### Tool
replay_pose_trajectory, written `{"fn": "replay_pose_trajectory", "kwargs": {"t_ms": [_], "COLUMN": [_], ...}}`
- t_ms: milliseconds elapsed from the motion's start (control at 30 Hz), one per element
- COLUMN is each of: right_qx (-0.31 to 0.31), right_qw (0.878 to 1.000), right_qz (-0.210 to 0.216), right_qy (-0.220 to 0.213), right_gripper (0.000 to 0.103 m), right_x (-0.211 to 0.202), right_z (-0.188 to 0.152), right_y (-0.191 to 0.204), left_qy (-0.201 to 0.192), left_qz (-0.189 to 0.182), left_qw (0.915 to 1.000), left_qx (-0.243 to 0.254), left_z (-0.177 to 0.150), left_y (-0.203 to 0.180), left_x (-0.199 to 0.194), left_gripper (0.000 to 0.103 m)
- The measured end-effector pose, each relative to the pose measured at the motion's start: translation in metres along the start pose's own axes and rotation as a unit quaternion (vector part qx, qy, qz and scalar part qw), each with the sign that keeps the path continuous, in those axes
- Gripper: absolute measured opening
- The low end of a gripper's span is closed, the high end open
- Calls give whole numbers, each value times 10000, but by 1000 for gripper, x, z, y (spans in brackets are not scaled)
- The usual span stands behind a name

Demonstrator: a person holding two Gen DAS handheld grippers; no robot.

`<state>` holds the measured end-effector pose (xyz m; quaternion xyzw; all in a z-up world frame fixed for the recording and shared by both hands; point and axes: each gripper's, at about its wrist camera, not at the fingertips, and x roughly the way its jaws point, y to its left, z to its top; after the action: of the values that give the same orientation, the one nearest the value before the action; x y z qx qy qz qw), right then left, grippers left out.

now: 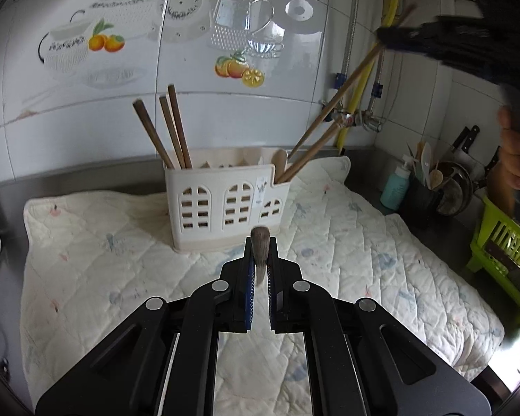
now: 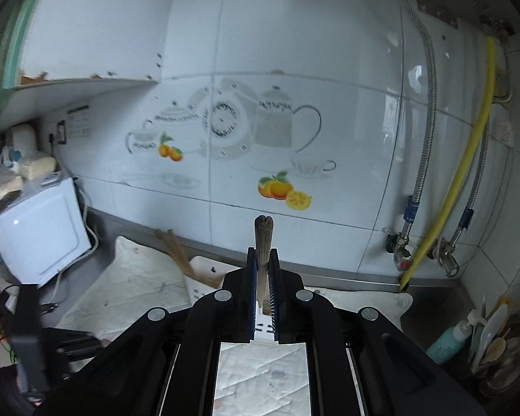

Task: Organize utensils
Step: 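Drop the right tool's chopstick into the holder while the left tool lifts its chopstick upright, then lower the chopstick into the holder and open the left tool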

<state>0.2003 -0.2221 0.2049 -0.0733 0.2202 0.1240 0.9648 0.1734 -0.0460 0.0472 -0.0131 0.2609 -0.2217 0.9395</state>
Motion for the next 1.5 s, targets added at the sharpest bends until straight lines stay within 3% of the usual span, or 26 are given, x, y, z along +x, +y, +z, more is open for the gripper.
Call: {"fn": "replay_pose_trajectory", "kwargs": {"t_ms": [267, 433, 467, 667, 967, 1167, 1500], "right_qx": [16, 62, 64, 70, -74, -201, -233], "right_qw": [9985, 9975, 9975, 9983, 9995, 9996, 9992], "right_qz": [-137, -141, -153, -197, -101, -13, 93], "right_qy": [524, 696, 693, 543, 289, 209, 303], "right_gripper": [6, 7, 11, 31, 40, 42, 43], "right_x": [76, 101, 102, 92, 56, 43, 47], "right_z": [-11, -20, -21, -19, -26, -39, -56], "right_y": [-6, -9, -10, -18, -20, -16, -9], "left_qy": [-226, -493, -568, -1013, -1437, -1404, -1352], "left_qz": [-7, 31, 39, 147, 540, 808, 810], "left_qw": [9997, 9985, 9980, 9939, 9872, 9863, 9875], "left_qx": [97, 243, 280, 423, 442, 297, 63], "left_z": [34, 61, 68, 112, 168, 173, 167], "left_y": [3, -1, -2, -7, -1, 16, 31], "left_x": [-6, -15, -18, -30, -16, 12, 30], "left_gripper": [5, 5, 5, 5, 5, 5, 5]}}
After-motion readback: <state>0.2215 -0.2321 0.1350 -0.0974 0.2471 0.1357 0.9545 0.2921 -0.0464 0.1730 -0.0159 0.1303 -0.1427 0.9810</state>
